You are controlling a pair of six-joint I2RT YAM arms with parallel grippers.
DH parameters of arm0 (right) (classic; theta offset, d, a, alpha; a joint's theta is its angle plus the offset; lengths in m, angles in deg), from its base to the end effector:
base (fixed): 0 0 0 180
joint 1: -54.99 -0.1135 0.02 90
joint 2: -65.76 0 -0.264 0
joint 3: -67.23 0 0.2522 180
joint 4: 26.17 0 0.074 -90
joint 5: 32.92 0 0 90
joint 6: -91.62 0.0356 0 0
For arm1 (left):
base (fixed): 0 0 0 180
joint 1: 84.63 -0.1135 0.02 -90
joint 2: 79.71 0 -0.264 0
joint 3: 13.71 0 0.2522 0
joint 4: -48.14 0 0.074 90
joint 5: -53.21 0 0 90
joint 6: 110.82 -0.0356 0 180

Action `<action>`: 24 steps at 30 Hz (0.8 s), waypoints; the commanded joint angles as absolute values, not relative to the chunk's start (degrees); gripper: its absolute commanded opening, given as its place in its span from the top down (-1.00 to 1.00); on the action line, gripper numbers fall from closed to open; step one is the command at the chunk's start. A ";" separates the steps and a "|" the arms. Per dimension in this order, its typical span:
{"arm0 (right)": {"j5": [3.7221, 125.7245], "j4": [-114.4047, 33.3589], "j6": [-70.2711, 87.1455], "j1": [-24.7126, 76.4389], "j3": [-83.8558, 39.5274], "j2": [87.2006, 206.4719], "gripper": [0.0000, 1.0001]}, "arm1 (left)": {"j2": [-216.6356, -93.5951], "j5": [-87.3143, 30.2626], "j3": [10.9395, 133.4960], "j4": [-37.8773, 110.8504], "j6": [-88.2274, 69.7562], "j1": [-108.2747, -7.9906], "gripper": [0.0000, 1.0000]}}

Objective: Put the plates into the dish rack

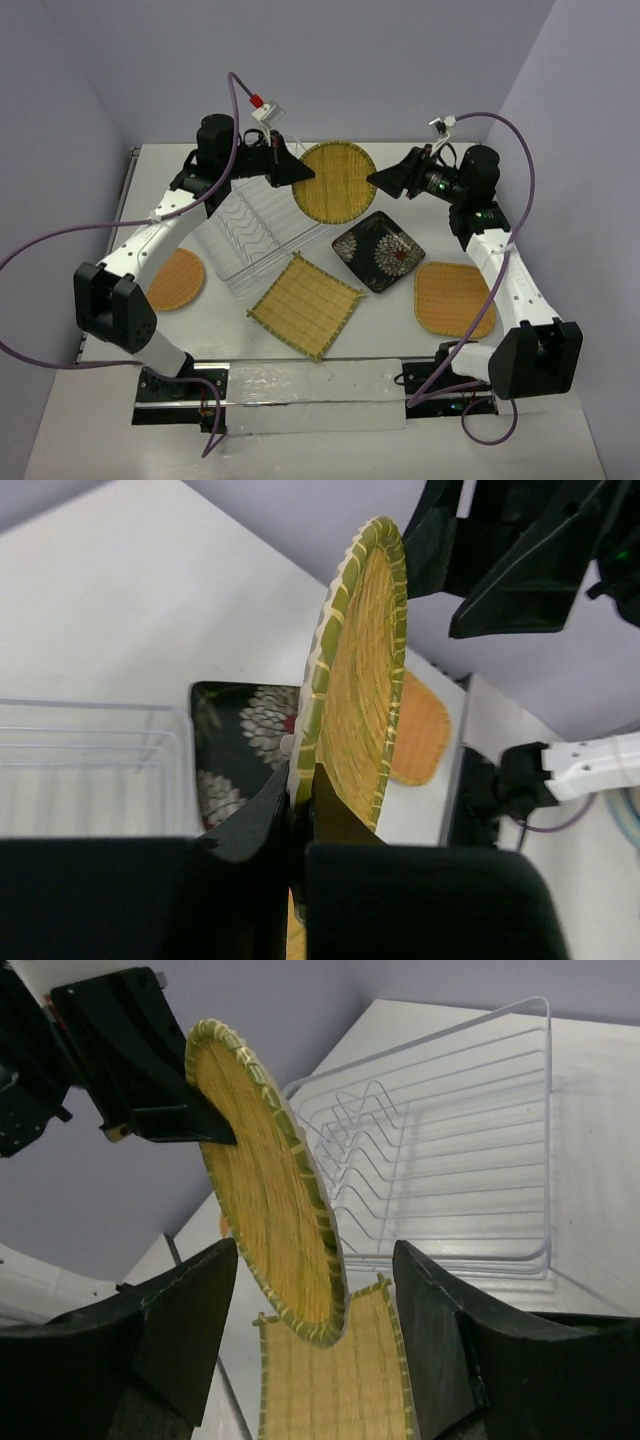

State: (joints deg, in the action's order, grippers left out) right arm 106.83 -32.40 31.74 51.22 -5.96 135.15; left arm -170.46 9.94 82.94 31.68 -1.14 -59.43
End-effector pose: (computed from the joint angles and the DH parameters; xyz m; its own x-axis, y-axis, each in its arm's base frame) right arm 0.2732 0.0452 0.3732 -0.4397 0.2960 -0.8480 -0.6737 0.5157 0.5294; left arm 0.3247 -0.1814 0.3854 -0.4725 -0.0328 -0.8807 0.8288 0.3233 -0.4567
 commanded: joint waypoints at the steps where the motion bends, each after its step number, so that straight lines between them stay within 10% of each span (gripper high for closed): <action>1: 104.47 -34.32 28.63 51.09 -10.80 135.40 -0.73 | -165.07 -0.82 88.94 27.85 -9.30 -59.89 0.99; 24: 86.29 -49.84 15.96 61.06 -9.80 133.43 -0.93 | -162.67 -14.99 90.22 7.41 -53.94 -83.13 1.00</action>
